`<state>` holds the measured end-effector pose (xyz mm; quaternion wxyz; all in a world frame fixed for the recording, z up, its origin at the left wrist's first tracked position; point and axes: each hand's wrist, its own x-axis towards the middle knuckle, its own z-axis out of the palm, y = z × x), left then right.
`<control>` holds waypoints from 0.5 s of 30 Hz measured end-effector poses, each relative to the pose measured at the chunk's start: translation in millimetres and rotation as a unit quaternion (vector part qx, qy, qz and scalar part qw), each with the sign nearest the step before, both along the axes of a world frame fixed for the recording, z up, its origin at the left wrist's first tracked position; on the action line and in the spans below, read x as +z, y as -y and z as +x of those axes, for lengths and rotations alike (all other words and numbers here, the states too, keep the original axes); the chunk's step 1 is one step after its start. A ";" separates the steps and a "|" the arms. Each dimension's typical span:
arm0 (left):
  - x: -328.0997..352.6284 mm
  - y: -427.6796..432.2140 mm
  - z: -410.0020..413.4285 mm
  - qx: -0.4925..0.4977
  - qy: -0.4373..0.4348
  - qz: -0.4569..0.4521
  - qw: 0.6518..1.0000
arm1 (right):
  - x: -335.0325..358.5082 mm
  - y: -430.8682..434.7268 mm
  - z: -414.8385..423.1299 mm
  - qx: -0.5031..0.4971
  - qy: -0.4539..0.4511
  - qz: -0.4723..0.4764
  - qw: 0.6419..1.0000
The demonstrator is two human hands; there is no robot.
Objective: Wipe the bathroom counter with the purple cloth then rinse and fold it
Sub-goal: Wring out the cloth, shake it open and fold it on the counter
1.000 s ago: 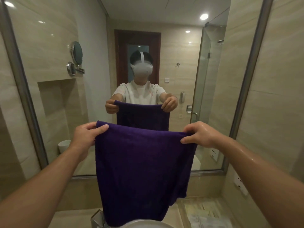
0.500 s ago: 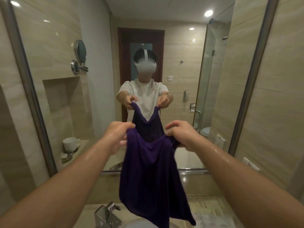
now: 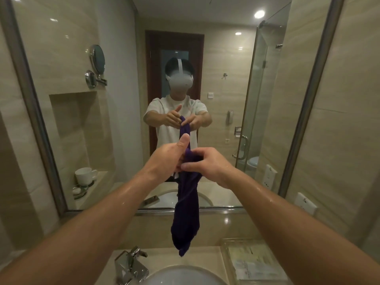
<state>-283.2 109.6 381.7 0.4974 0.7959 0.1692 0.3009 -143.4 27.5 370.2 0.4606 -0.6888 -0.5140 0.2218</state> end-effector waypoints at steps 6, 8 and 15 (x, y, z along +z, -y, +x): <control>-3.8 -7.2 -7.5 0.098 -0.028 0.209 0.973 | -2.6 -4.2 -6.0 -0.038 0.173 0.016 0.984; -18.3 -3.9 -14.6 0.155 0.084 0.112 0.978 | 1.0 -4.7 -6.0 -0.050 0.175 0.034 0.983; -167.4 -1.5 -22.1 0.269 0.006 -0.402 0.875 | 12.4 -3.6 -9.2 -0.090 -0.010 0.096 0.991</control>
